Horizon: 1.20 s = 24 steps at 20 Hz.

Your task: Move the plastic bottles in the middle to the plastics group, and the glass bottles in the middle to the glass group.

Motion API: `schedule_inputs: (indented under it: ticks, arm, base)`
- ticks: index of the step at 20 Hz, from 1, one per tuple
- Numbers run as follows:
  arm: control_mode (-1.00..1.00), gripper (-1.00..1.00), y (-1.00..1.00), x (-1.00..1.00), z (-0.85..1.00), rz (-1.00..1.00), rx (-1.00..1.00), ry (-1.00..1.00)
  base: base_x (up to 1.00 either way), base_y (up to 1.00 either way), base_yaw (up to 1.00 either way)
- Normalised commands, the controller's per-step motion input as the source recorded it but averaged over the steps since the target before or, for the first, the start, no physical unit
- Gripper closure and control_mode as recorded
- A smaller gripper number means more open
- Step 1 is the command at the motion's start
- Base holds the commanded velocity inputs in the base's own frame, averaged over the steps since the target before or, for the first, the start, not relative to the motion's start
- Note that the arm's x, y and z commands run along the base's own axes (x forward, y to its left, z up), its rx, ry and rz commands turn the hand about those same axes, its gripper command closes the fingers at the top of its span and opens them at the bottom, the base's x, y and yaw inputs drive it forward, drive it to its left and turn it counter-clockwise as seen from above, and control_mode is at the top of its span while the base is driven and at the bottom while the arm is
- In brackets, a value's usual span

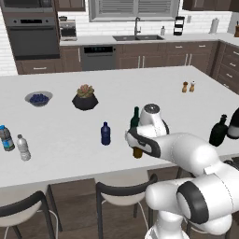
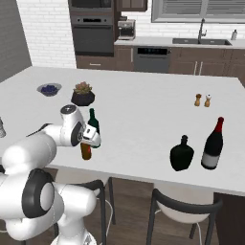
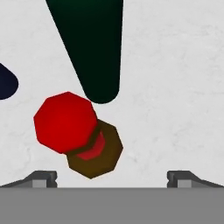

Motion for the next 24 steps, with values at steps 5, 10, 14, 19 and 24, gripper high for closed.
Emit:
schedule_inputs:
  ticks: [5, 10, 14, 19, 24]
  arm:
    - [-1.00, -1.00, 0.14, 0.00, 0.00, 0.00, 0.00, 0.00]
    - [-1.00, -1.00, 0.08, 0.06, -0.01, 0.00, 0.00, 0.00]
    - [-1.00, -1.00, 0.00, 0.16, -0.10, 0.00, 0.00, 0.00]
    - [-1.00, -1.00, 0.00, 0.15, -0.12, 0.00, 0.00, 0.00]
    - [-1.00, -1.00, 0.00, 0.03, -0.08, 0.00, 0.00, 0.00]
  base:
    - [0.00, 0.00, 0.00]
    - [0.00, 0.00, 0.00]
    - [0.00, 0.00, 0.00]
    - [0.00, 0.00, 0.00]
    - [0.00, 0.00, 0.00]
